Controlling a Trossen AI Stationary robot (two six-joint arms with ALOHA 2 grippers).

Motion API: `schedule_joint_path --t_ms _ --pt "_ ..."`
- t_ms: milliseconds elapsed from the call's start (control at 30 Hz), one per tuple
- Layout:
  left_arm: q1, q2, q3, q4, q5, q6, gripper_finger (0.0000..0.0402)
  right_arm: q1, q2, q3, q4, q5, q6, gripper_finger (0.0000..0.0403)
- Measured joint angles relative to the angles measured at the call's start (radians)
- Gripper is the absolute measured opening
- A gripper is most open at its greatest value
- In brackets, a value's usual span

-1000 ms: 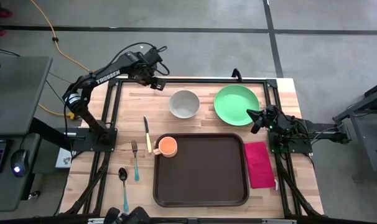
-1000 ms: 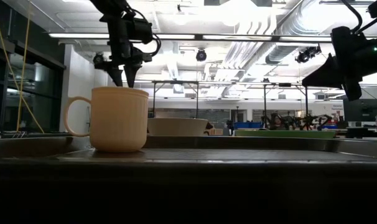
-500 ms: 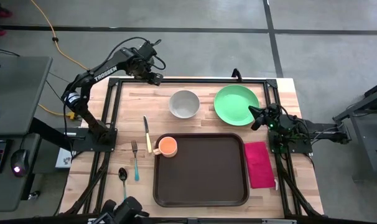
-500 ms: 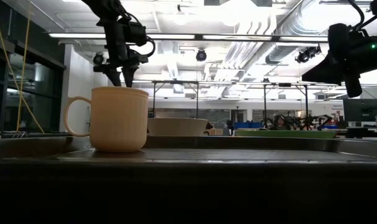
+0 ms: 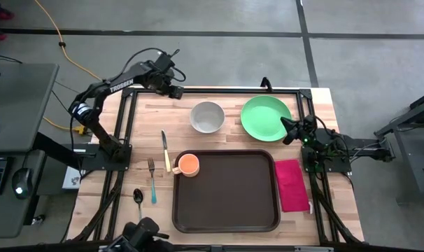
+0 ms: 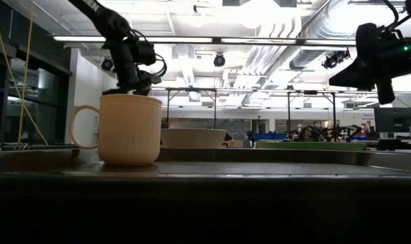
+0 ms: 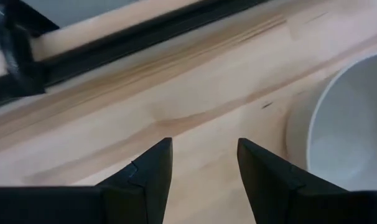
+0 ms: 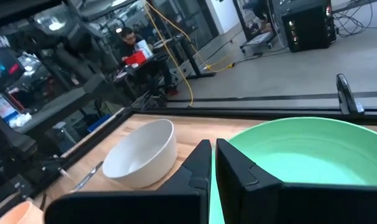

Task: Set up tray
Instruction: Put the green plate on the black tray

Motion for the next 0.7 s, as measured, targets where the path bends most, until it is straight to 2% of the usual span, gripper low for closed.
schedule_joint_path --t_ms 267,433,533,700 --pt "0.000 0.000 -0.120 0.152 0.050 -0.013 0.0211 0.000 0.000 0.000 0.020 0.014 0.014 0.0000" --pt "0.000 -0.001 -0.151 0.225 0.073 -0.019 0.0211 0.000 0.015 0.012 0.012 0.010 0.029 0.0000" --pt "0.000 -0.001 -0.161 0.257 0.090 -0.019 0.0211 0.000 0.060 0.062 -0.025 0.010 0.025 0.0000" --pt "0.000 -0.001 -0.200 0.326 0.091 -0.019 0.0211 0.000 0.199 0.197 -0.187 0.010 0.051 0.0000"
